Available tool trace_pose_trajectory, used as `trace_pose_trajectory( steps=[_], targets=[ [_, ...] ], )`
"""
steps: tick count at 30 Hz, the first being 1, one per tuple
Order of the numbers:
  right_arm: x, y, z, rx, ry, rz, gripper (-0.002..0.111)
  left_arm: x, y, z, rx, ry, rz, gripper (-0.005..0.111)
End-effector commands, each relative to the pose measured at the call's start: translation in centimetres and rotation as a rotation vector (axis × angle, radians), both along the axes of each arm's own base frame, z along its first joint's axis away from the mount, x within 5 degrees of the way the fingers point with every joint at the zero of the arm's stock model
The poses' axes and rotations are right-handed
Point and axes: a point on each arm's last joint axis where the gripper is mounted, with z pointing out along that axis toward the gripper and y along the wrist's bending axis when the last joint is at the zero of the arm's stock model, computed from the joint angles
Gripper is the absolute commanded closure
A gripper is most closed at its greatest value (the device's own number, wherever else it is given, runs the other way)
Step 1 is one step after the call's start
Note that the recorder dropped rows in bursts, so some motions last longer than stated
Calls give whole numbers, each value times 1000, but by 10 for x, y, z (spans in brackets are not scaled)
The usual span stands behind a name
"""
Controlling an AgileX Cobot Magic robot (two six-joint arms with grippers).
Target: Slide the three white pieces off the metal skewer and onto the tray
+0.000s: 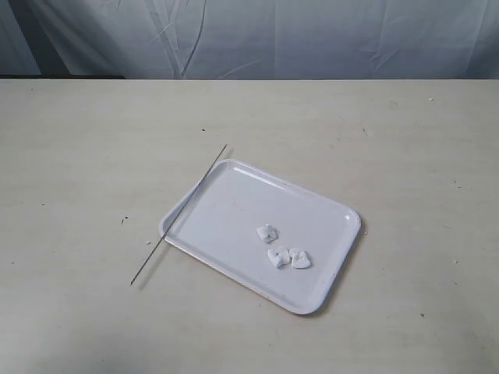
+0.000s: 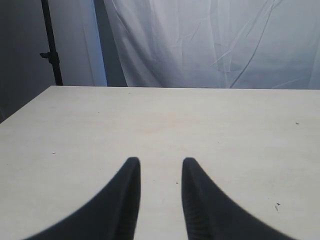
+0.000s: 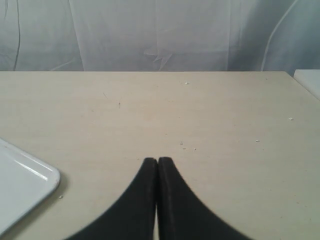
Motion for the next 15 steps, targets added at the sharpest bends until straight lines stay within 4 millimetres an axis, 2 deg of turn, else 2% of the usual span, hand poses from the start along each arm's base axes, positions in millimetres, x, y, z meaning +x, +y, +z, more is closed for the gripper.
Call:
trace_pose_trajectory(
  steps=[1, 15],
  targets=[
    [0, 0, 0, -1, -10, -4, 109, 0, 0, -1, 7, 1, 1, 78],
    [0, 0, 0, -1, -12, -4, 109, 0, 0, -1, 5, 3, 0, 78]
  ],
)
